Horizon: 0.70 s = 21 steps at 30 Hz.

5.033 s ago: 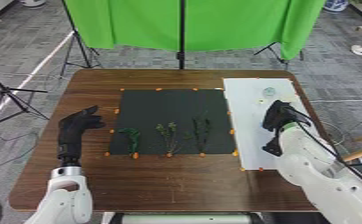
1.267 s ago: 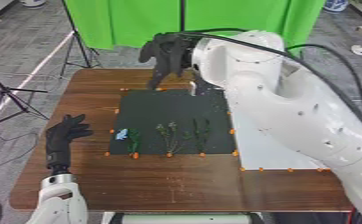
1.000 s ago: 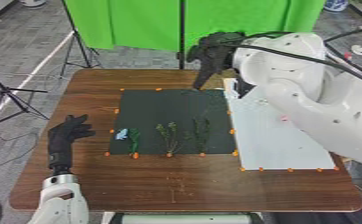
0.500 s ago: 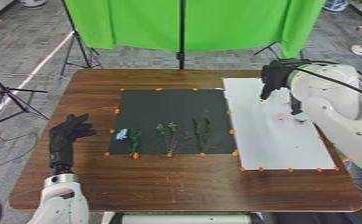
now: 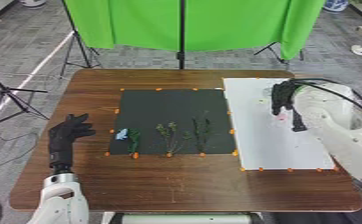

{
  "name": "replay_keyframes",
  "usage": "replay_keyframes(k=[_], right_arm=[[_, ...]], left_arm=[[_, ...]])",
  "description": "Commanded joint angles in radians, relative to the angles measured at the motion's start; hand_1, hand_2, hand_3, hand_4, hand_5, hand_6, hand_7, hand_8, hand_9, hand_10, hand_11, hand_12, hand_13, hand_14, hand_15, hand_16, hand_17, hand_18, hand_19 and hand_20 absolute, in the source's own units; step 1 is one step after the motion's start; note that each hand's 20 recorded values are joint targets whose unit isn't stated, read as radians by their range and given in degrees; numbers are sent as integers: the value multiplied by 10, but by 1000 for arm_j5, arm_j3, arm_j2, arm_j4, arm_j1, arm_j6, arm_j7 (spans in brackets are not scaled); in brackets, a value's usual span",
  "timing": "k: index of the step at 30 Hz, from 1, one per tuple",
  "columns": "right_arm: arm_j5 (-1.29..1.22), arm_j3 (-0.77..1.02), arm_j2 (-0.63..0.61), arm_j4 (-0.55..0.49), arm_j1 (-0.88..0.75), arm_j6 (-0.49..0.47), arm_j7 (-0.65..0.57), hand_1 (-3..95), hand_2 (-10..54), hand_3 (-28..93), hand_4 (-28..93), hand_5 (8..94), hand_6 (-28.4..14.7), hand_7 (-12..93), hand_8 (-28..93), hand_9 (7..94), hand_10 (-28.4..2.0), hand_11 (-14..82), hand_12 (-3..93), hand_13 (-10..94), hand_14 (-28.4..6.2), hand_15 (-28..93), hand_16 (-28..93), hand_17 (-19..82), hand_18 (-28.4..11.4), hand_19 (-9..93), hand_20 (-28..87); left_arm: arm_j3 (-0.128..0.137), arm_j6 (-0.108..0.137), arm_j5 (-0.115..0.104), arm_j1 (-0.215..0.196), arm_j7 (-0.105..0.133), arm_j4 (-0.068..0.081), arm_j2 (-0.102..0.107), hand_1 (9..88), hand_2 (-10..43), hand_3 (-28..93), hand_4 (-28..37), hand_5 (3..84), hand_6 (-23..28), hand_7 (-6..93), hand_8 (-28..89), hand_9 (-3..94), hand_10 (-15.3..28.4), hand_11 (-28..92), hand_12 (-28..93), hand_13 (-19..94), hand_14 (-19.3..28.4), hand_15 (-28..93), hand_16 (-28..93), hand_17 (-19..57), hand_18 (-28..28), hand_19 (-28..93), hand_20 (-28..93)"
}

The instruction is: Arrange flowers

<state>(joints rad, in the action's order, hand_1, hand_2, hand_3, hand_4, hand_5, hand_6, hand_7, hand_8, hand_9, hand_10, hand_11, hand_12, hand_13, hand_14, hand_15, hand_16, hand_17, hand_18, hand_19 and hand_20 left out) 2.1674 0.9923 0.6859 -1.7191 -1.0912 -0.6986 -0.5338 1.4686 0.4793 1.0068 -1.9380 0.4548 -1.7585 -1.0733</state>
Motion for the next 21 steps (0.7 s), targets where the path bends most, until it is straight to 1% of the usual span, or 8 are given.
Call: replay_keyframes(k=[1, 9, 12, 14, 17, 18, 19, 21], right_arm=[[6, 37, 7, 19, -68, -2, -22, 425, -95, 664, -181, 520, 8, 163, -95, 699, -151, 133, 173, 814, -72, 538, 318, 475, -201, 880, 507], [-33, 86, 23, 13, -159, 58, -46, 434, -95, 670, -183, 523, 16, 170, -97, 705, -150, 134, 173, 823, -62, 540, 319, 484, -196, 886, 505], [-64, 105, 14, -1, -216, 161, -57, 446, -95, 662, -187, 533, 19, 176, -98, 717, -145, 142, 175, 831, -58, 541, 320, 489, -195, 889, 504], [-36, 109, 5, -9, -257, 261, -37, 474, -95, 664, -203, 556, 24, 193, -106, 737, -137, 154, 177, 845, -49, 542, 323, 504, -188, 898, 500], [-25, 106, -4, -19, -301, 394, -34, 567, -95, 601, -215, 604, 33, 221, -121, 794, -113, 105, 265, 869, -36, 544, 329, 529, -176, 910, 495], [-36, 106, -4, -19, -307, 414, -35, 605, -95, 559, -201, 621, 33, 227, -93, 815, -105, 78, 299, 876, -32, 544, 332, 536, -173, 914, 494], [-42, 108, -9, -25, -323, 452, -38, 638, -95, 533, -199, 646, 27, 240, -21, 838, -95, 67, 330, 887, -26, 542, 336, 546, -169, 918, 492], [-33, 111, -10, -27, -341, 481, -34, 676, -95, 512, -191, 697, 20, 284, 61, 864, -82, 72, 361, 897, -21, 543, 344, 555, -164, 922, 492]], left_arm=[[-15, -12, 4, -33, -16, 11, -45, 250, 136, 589, -283, 642, 85, 85, -46, 654, 177, 234, 143, 620, 211, 405, -27, 215, 249, 692, 175], [-21, -21, 6, -23, -19, 18, -46, 251, 137, 587, -282, 642, 85, 85, -46, 653, 177, 234, 144, 619, 212, 403, -28, 215, 249, 692, 174], [-21, -23, 5, -20, -17, 21, -45, 251, 136, 588, -282, 642, 84, 85, -46, 653, 176, 233, 143, 619, 212, 403, -27, 215, 249, 692, 174], [-21, -22, 4, -20, -16, 22, -43, 251, 135, 590, -282, 642, 84, 85, -46, 653, 176, 233, 144, 619, 212, 404, -27, 215, 249, 692, 174], [-21, -24, 2, -18, -14, 24, -43, 251, 135, 590, -282, 642, 84, 85, -46, 652, 176, 234, 144, 619, 212, 404, -27, 215, 249, 692, 174], [-21, -22, 1, -20, -14, 23, -44, 252, 135, 589, -282, 642, 84, 85, -46, 653, 176, 233, 144, 620, 212, 404, -27, 215, 249, 692, 174], [-23, -26, 3, -17, -15, 25, -44, 252, 135, 589, -282, 642, 84, 85, -46, 653, 176, 233, 144, 620, 212, 404, -28, 215, 249, 692, 174], [-24, -27, 3, -17, -16, 25, -44, 252, 135, 590, -282, 642, 84, 85, -46, 653, 176, 233, 143, 620, 212, 404, -28, 215, 249, 692, 174]])
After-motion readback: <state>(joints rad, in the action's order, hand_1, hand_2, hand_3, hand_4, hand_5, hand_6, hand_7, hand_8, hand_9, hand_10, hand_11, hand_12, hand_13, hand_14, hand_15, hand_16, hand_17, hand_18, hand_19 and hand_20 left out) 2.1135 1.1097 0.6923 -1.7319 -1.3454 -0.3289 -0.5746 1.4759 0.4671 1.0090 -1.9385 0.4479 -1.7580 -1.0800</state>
